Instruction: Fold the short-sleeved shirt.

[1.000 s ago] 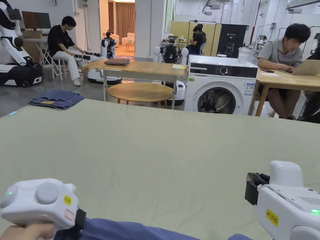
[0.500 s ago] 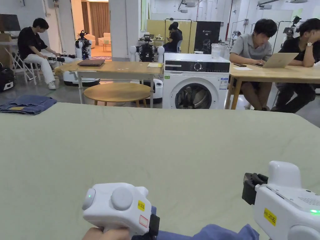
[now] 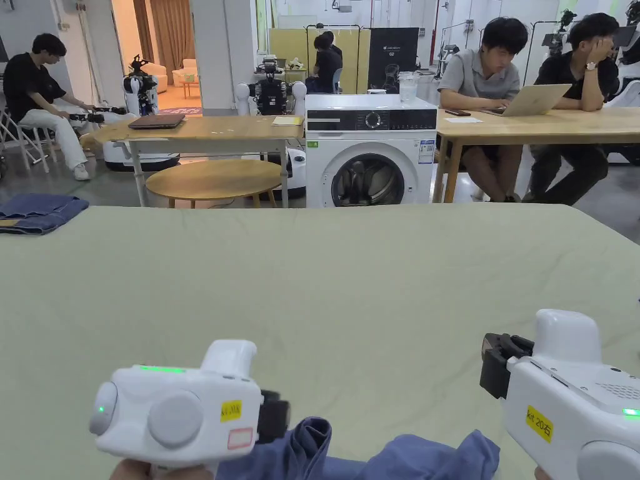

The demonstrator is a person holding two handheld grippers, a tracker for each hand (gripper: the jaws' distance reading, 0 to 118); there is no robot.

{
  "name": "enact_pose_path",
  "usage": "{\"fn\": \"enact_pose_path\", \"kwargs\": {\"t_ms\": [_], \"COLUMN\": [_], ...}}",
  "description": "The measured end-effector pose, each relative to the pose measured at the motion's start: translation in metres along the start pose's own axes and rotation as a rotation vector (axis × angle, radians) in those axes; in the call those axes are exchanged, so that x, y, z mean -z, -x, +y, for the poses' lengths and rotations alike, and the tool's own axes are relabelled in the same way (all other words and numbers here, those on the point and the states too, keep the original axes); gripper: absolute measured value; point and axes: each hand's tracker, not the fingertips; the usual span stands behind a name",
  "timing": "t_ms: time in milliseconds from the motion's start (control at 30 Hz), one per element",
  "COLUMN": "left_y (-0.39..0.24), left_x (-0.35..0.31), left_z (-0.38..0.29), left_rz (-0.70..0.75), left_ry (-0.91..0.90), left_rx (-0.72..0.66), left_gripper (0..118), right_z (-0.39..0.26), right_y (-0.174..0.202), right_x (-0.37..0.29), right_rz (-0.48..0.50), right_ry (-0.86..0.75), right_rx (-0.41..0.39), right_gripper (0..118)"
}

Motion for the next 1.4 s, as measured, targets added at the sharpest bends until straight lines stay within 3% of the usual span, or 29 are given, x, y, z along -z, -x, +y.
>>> {"fn": "enact_pose_path", "kwargs": {"t_ms": [67, 167, 433, 600, 700, 733, 833, 867, 1033, 1167, 1400], "left_y": [-0.005, -0.014, -0.051, -0.015, 0.041, 0.06, 0.12, 0.135, 0.206, 0.219, 0.176], "left_x": [0.012, 0.032, 0.07, 0.044, 0.025, 0.02, 0.006, 0.005, 0.0, 0.011, 0.056], "left_z": [-0.015, -0.037, -0.045, -0.034, -0.031, -0.032, -0.044, -0.049, -0.088, -0.11, -0.096], "left_rz": [0.012, -0.133, -0.323, -0.473, -0.604, -0.642, -0.671, -0.665, -0.658, -0.679, -0.815], "left_ry": [0.054, 0.119, 0.154, 0.08, 0.05, 0.046, 0.044, 0.039, -0.02, -0.001, 0.113], "left_rx": [0.018, -0.058, -0.112, -0.224, -0.372, -0.42, -0.548, -0.571, -0.851, -0.966, -0.881], "left_gripper": [0, 0, 0, 0, 0, 7, 101, 113, 112, 112, 110], "right_z": [-0.001, -0.005, -0.008, -0.001, 0.001, 0.001, 0.001, 0.0, -0.005, -0.004, -0.002], "right_y": [0.002, 0.004, 0.003, -0.001, 0.001, 0.002, 0.012, 0.017, 0.048, 0.065, 0.073], "right_x": [0.001, 0.002, -0.007, -0.013, -0.012, -0.012, -0.006, -0.003, 0.007, 0.01, 0.015], "right_rz": [0.004, 0.013, 0.003, -0.018, -0.025, -0.024, -0.011, -0.004, 0.051, 0.076, 0.075], "right_ry": [0.0, 0.007, 0.021, 0.007, 0.0, -0.001, 0.006, 0.011, 0.046, 0.051, 0.067], "right_rx": [0.005, 0.01, 0.001, -0.013, -0.017, -0.016, -0.019, -0.023, -0.076, -0.105, -0.12], "right_gripper": [0, 0, 0, 0, 0, 0, 0, 0, 0, 0, 0]}}
